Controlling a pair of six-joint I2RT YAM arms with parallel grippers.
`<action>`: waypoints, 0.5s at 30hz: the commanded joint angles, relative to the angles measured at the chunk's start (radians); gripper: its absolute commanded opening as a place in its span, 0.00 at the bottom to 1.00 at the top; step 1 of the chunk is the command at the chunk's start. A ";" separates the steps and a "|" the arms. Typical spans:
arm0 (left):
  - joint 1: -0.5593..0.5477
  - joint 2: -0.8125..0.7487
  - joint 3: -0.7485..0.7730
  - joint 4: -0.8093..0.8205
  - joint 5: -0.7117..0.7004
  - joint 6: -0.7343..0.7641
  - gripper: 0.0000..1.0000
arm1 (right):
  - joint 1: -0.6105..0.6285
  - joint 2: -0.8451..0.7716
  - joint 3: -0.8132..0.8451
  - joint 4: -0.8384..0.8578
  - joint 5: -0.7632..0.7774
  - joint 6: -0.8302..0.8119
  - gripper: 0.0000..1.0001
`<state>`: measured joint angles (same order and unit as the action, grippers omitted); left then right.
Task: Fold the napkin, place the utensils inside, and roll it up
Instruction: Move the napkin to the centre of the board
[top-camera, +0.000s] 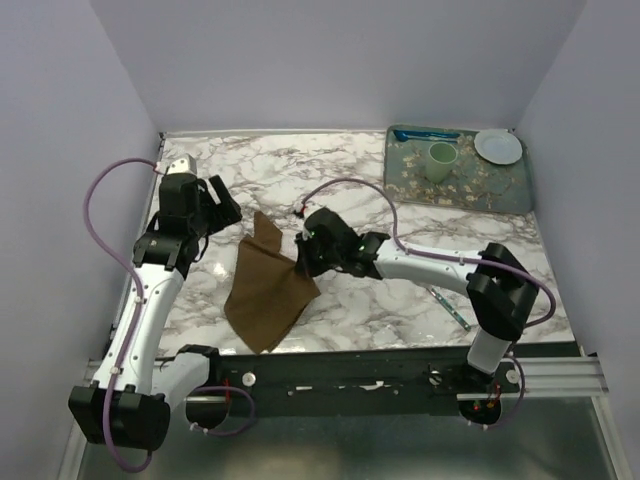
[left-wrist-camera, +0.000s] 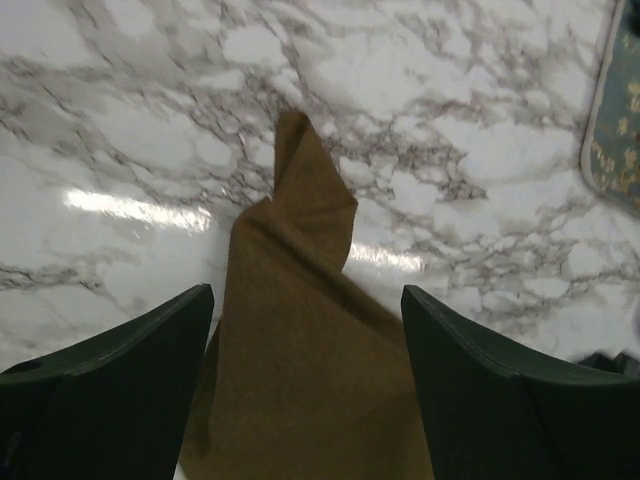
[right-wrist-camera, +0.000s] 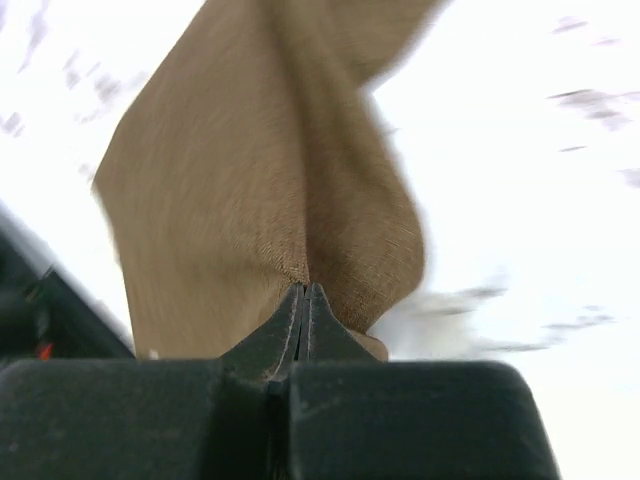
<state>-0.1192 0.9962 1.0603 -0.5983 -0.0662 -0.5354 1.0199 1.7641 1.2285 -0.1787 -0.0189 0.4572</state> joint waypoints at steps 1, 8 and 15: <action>-0.055 0.015 -0.123 0.037 0.160 -0.015 0.83 | -0.193 -0.015 -0.032 0.054 -0.048 -0.101 0.01; -0.368 -0.080 -0.313 0.081 -0.006 -0.075 0.68 | -0.379 0.034 0.139 -0.164 -0.134 -0.115 0.75; -0.821 0.100 -0.304 0.161 -0.213 -0.005 0.66 | -0.388 -0.127 -0.012 -0.328 -0.026 -0.040 0.95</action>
<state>-0.7544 0.9615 0.7341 -0.5194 -0.1253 -0.5854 0.6258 1.7519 1.3369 -0.3531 -0.0891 0.3592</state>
